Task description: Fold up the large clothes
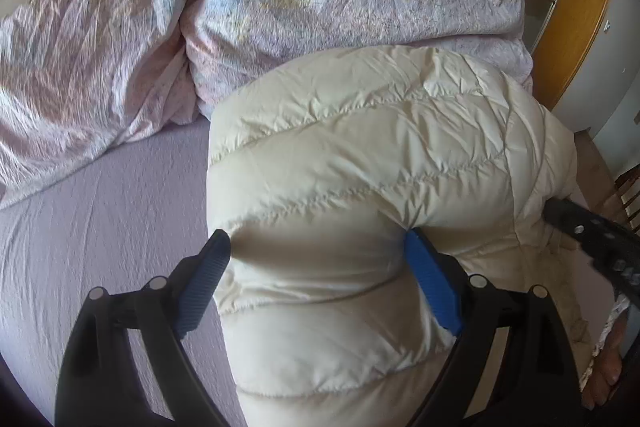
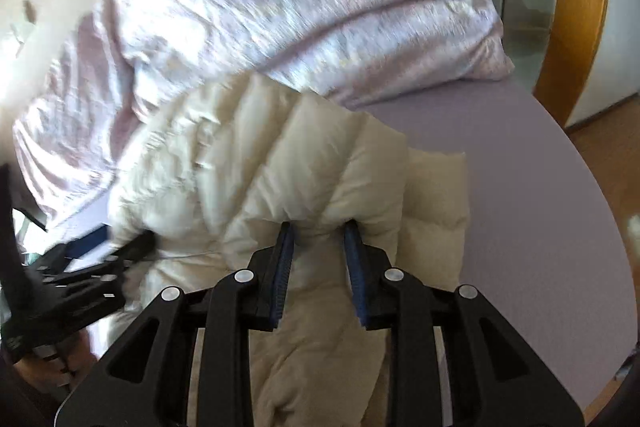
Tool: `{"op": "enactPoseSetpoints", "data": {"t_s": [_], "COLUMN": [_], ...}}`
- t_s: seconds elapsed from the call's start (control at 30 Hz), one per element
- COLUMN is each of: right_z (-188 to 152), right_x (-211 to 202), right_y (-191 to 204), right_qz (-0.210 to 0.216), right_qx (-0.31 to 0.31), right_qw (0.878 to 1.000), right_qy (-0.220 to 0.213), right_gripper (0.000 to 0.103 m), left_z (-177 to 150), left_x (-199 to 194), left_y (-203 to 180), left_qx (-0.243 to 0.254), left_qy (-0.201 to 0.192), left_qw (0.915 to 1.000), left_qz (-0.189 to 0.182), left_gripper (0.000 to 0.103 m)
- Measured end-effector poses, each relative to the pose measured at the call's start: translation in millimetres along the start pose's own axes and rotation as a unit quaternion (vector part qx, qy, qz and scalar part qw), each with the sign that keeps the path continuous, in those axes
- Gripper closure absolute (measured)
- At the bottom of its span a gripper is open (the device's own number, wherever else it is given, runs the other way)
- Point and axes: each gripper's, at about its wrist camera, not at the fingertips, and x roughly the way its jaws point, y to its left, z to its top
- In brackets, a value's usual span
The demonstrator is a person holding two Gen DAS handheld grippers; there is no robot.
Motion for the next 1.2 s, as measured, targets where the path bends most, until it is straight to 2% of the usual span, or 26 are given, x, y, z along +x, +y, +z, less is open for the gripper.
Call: {"op": "enactPoseSetpoints", "data": {"t_s": [0.17,0.3,0.8,1.2], "right_z": [-10,-16,-26,-28], "right_x": [25,33,48,52], "right_y": [-8,-9,-14,-15], "right_qz": [-0.021,-0.027,-0.006,0.002], "right_qx": [0.006,0.001,0.008,0.01], "right_qw": [0.999,0.999,1.0,1.0], "right_qy": [0.029,0.033,0.004,-0.015], "right_gripper": [0.075,0.074,0.074,0.074], "left_z": [0,1,-4,-10], "left_x": [14,22,44,53], "left_y": [-4,-5,-7,-6], "left_qx": [0.011,0.012,0.014,0.005], "left_qy": [0.004,0.009,0.023,0.015], "left_qw": [0.9999,0.9998,0.9995,0.9998], "left_qz": [0.006,0.011,0.016,0.009], "left_gripper": [0.013,0.011,0.004,0.002]}}
